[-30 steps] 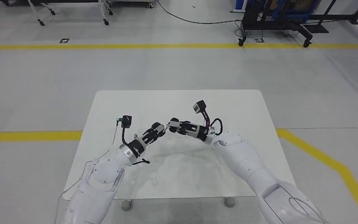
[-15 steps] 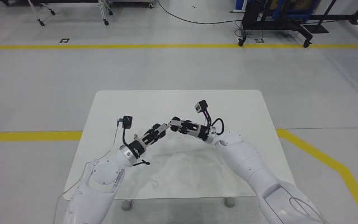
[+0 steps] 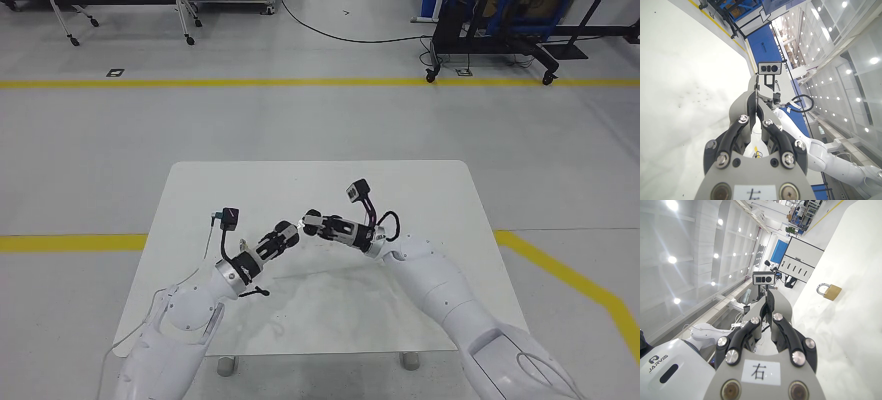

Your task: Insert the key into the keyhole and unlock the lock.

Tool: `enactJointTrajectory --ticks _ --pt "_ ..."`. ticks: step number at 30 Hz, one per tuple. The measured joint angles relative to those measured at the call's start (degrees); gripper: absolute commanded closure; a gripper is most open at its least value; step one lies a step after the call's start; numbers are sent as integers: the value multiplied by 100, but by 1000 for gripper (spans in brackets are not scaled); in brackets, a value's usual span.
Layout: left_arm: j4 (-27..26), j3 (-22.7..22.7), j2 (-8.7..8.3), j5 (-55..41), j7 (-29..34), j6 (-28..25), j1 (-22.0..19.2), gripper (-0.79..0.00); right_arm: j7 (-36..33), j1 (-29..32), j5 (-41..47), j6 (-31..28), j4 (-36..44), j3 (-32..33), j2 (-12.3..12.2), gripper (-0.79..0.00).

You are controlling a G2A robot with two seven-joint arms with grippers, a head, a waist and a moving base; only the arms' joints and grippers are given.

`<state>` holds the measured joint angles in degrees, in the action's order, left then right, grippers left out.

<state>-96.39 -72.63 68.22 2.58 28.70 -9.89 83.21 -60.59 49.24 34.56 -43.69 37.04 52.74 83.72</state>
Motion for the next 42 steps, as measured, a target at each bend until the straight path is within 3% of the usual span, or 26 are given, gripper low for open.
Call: enactJointTrajectory --ticks 1,2,3,4,9,14,16,20,29,42 --pt "0 2 -1 7 -4 2 -2 0 -10 4 -8 10 15 0 -4 0" --pt "1 4 -1 13 -7 5 -3 0 -21 8 -8 21 30 1 -7 -114" --pt "1 5 -2 19 -9 8 -5 0 -34 16 2 34 50 3 -10 -462" --pt "2 6 -3 23 -11 10 -5 0 -52 29 28 52 76 9 -15 -674" --pt "-22 -66 -19 12 25 -34 7 0 -150 67 95 149 134 50 -54 -763" --pt "-259 -296 -83 334 143 -186 134 0 -363 91 35 363 195 133 -160 -640" --pt "-372 -386 -120 375 419 -237 200 0 -530 93 -113 529 281 157 -239 -646" --pt "-500 -568 -201 479 1124 -357 211 0 -667 156 -351 666 519 191 -372 -443" --pt "-510 -518 -267 567 1658 -537 266 0 -751 285 -663 750 1086 3 -531 -326" --pt "-409 -416 -306 619 1639 -476 187 0 -683 281 -585 682 1273 -279 -677 -219"
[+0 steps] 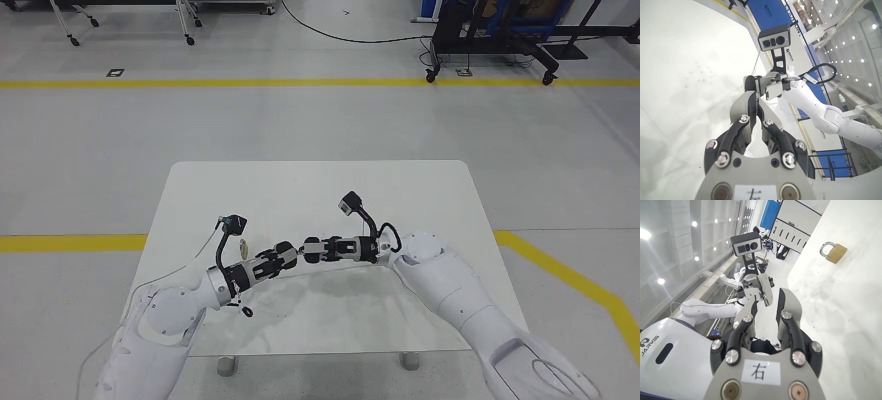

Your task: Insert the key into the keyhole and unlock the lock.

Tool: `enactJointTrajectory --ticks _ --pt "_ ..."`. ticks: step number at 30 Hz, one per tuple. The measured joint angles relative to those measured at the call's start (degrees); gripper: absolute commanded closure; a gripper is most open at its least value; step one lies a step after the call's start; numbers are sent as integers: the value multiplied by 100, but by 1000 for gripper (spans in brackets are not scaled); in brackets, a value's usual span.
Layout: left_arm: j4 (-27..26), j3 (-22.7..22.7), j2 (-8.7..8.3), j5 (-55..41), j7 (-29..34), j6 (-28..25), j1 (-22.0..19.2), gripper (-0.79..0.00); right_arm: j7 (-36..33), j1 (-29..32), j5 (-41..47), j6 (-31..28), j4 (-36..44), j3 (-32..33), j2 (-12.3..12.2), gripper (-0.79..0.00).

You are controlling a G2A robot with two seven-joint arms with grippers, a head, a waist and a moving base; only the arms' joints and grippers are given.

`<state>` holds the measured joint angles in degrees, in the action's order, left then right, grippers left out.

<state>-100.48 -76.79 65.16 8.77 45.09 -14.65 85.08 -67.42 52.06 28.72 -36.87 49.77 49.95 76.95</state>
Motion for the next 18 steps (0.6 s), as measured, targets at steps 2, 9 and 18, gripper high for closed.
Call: enactJointTrajectory --ticks 2,9,18 --pt "6 19 -6 0 0 3 -7 0 0 -11 18 0 -3 -46 -17 -203" --pt "-7 93 -21 45 -70 23 -8 0 18 -73 110 -18 -69 -217 -34 0" --pt "13 65 -43 86 -278 140 -13 -785 76 -94 318 -76 49 -376 -83 0"
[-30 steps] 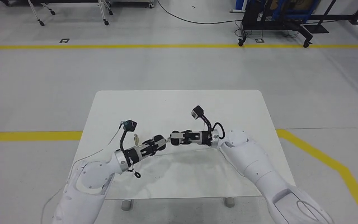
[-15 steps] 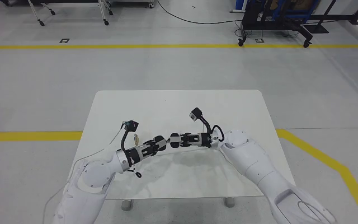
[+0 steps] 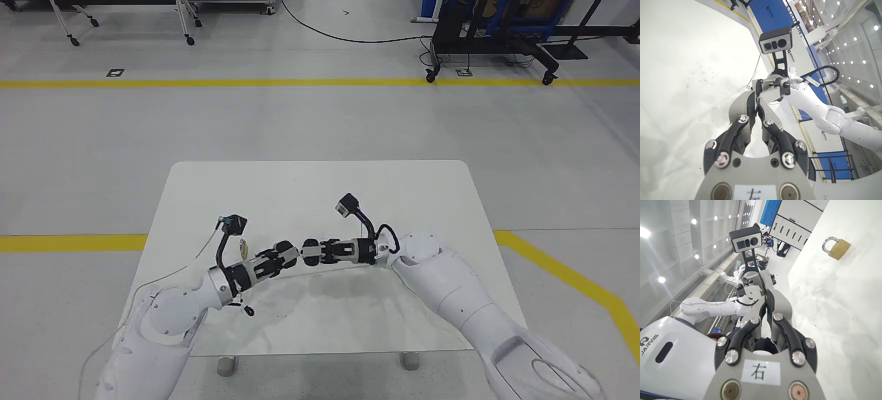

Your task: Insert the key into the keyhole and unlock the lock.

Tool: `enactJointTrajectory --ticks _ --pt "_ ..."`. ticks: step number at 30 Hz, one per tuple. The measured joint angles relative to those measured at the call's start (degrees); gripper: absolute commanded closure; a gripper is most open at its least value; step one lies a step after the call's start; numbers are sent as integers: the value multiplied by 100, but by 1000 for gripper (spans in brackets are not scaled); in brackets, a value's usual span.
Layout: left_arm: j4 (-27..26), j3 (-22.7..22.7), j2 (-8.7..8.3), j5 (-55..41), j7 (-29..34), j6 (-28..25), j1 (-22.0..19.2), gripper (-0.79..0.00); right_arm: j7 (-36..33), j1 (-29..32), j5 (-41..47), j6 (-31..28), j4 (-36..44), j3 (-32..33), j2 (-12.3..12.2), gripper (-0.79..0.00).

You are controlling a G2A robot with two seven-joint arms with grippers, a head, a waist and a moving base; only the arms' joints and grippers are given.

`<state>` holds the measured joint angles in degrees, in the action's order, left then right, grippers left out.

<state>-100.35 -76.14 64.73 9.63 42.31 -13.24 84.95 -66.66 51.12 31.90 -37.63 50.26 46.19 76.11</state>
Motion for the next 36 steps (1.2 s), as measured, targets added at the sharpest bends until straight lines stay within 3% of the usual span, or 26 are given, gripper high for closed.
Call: enactJointTrajectory --ticks 6,10,14,18,19,21,22,24,36 --pt "-60 -529 -73 180 -349 0 75 -785 272 -7 49 -271 -119 80 -96 0" --pt "-361 -1158 -179 1101 -601 -62 366 -785 454 2 -12 -454 -257 163 -164 0" --pt "-593 -1487 -255 2148 -700 -187 682 -785 451 2 -12 -451 -257 162 -163 0" --pt "-441 -1269 -263 3184 -911 -69 783 -785 450 2 -11 -450 -256 162 -163 0" --pt "-339 -1125 -255 3511 -1005 1 750 -754 450 2 -11 -450 -256 162 -163 0" --pt "-170 -887 -239 4008 -1155 122 677 -646 451 2 -11 -450 -256 162 -162 0" --pt "-55 -745 -225 4259 -1256 214 617 -548 451 2 -11 -450 -256 162 -163 0" --pt "116 -582 -205 4518 -1385 347 513 -453 451 2 -11 -450 -256 162 -163 0" --pt "710 -48 -122 4900 -1311 621 -24 -339 451 2 -11 -450 -256 162 -163 0"
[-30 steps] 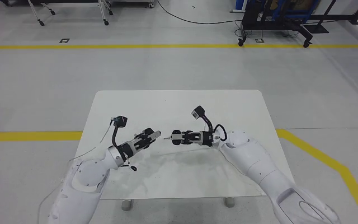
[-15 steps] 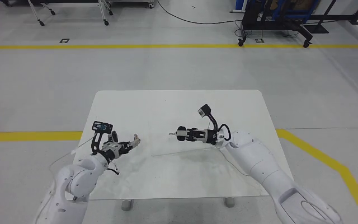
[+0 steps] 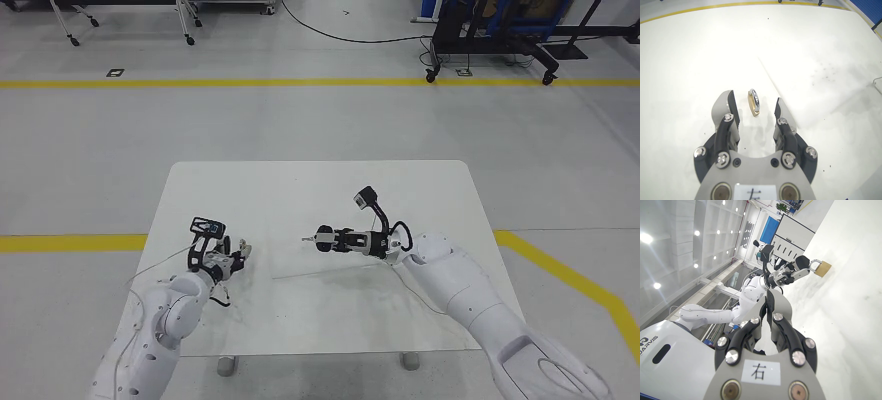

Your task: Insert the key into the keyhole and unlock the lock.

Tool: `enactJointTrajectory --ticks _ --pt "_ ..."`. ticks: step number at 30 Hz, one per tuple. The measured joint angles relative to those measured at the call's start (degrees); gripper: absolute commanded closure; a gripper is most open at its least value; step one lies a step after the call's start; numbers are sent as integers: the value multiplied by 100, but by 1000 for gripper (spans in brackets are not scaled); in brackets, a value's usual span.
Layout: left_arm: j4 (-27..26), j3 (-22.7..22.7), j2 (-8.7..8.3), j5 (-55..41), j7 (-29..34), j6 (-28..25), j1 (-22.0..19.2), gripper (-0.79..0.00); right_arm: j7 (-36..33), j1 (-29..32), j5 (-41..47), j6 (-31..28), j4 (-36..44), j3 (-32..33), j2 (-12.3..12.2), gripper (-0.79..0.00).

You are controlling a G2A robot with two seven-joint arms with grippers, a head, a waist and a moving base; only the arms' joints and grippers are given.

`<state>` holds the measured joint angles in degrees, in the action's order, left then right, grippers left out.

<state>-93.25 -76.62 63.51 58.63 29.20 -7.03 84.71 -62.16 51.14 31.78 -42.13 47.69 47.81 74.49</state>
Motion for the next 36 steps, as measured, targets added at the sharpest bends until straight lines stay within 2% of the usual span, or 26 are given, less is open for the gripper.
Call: enactJointTrajectory --ticks 2,3,4,5,25,36 --pt "32 41 6 108 51 70 -49 -302 0 0 0 0 0 0 0 0" --pt "41 54 8 156 62 105 -64 -225 0 0 0 0 0 0 0 0" --pt "51 72 10 217 77 141 -80 -34 0 0 0 0 0 0 0 0" --pt "56 85 12 247 88 155 -89 0 0 0 0 0 0 0 0 0" --pt "143 164 15 649 213 -29 -194 0 0 0 0 0 0 0 0 0" --pt "534 639 136 1104 -505 349 -497 0 0 0 0 0 0 0 0 0"
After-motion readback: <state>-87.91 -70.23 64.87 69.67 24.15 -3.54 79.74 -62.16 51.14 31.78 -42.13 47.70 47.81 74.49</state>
